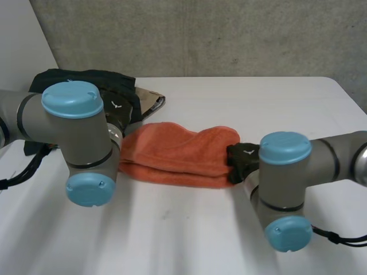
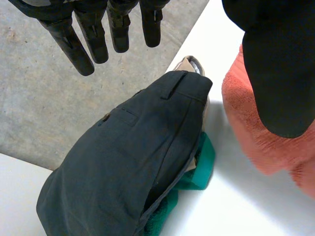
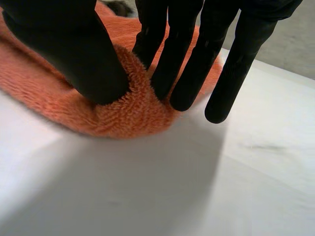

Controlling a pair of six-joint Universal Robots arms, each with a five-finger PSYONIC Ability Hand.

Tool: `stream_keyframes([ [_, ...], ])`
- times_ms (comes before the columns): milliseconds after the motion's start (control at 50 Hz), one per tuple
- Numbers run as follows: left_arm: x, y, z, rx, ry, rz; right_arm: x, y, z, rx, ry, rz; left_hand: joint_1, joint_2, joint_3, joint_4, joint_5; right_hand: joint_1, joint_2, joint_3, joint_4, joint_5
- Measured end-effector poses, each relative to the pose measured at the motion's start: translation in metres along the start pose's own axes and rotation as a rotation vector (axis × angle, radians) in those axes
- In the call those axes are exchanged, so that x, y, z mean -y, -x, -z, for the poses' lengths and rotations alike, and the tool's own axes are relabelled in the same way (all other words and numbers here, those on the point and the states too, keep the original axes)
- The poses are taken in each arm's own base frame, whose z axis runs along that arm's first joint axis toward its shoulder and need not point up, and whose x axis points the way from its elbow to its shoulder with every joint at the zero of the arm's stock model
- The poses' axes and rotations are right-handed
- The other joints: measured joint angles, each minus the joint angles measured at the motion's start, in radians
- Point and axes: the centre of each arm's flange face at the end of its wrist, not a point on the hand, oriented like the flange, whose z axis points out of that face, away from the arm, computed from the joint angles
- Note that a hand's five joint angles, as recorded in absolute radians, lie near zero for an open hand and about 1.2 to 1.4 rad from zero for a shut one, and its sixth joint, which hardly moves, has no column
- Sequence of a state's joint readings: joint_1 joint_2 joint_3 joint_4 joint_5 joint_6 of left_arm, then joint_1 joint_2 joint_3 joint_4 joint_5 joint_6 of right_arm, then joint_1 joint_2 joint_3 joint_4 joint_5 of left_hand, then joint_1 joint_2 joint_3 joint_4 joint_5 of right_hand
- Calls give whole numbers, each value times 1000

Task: Fold the laundry.

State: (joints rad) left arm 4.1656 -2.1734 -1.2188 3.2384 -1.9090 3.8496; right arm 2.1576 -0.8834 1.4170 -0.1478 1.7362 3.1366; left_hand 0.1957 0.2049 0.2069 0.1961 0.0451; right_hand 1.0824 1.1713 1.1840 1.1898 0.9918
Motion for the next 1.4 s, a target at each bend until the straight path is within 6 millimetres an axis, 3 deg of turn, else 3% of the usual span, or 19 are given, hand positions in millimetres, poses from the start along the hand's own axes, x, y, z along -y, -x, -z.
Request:
stream_keyframes([
  [80,4,5,4,4,-10,14,19,-36,1,-71,-24,-23,0,0,0,0,0,0,0,0,0,0],
  [180,11,15,11,0,-37,55,41,-96,-2,-118,-60,-10,0,0,0,0,0,0,0,0,0,0],
  [300,18,21,19,-23,-65,107,55,-121,-5,-92,-74,89,0,0,0,0,0,0,0,0,0,9],
  [360,19,22,21,-34,-70,128,65,-114,-5,-69,-96,142,0,0,0,0,0,0,0,0,0,10],
  [480,20,25,24,-43,-63,161,88,-69,3,41,-201,217,0,0,0,0,0,0,0,0,0,16],
  [520,20,28,24,-41,-60,175,95,-21,15,204,-283,259,0,0,0,0,0,0,0,0,0,19],
  [620,20,33,25,-39,-58,204,76,51,36,520,-347,320,0,0,0,0,0,0,0,0,0,19],
  [680,20,34,26,-41,-60,215,66,68,42,608,-349,336,0,0,0,0,0,0,0,0,0,19],
  [700,20,35,26,-43,-62,222,52,87,48,705,-345,351,0,0,0,0,0,0,0,0,0,19],
  [740,21,35,25,-46,-64,230,44,95,50,747,-334,354,0,0,0,0,0,-17,-46,-51,-51,-32],
  [800,22,36,23,-47,-70,237,42,96,48,741,-313,334,0,0,0,0,0,-373,-446,-441,-437,-429],
  [840,24,37,21,-45,-78,241,49,88,44,697,-301,302,0,0,0,0,0,-705,-781,-765,-761,-767],
  [880,28,39,18,-43,-93,246,60,75,40,627,-291,248,0,0,0,0,0,-843,-929,-930,-930,-917],
  [1000,49,42,13,-44,-163,274,104,18,35,403,-281,-21,0,0,0,0,0,-858,-963,-977,-977,-945],
  [1120,73,34,21,-98,-191,346,122,-13,34,347,-239,-191,0,0,0,0,0,-858,-963,-977,-977,-945],
  [1280,87,5,53,-238,-72,534,120,-13,11,387,-85,-182,0,0,0,0,0,-858,-963,-977,-977,-945],
  [1400,70,-31,68,-318,110,665,106,1,-5,452,48,-51,0,0,0,0,0,-858,-963,-977,-977,-945],
])
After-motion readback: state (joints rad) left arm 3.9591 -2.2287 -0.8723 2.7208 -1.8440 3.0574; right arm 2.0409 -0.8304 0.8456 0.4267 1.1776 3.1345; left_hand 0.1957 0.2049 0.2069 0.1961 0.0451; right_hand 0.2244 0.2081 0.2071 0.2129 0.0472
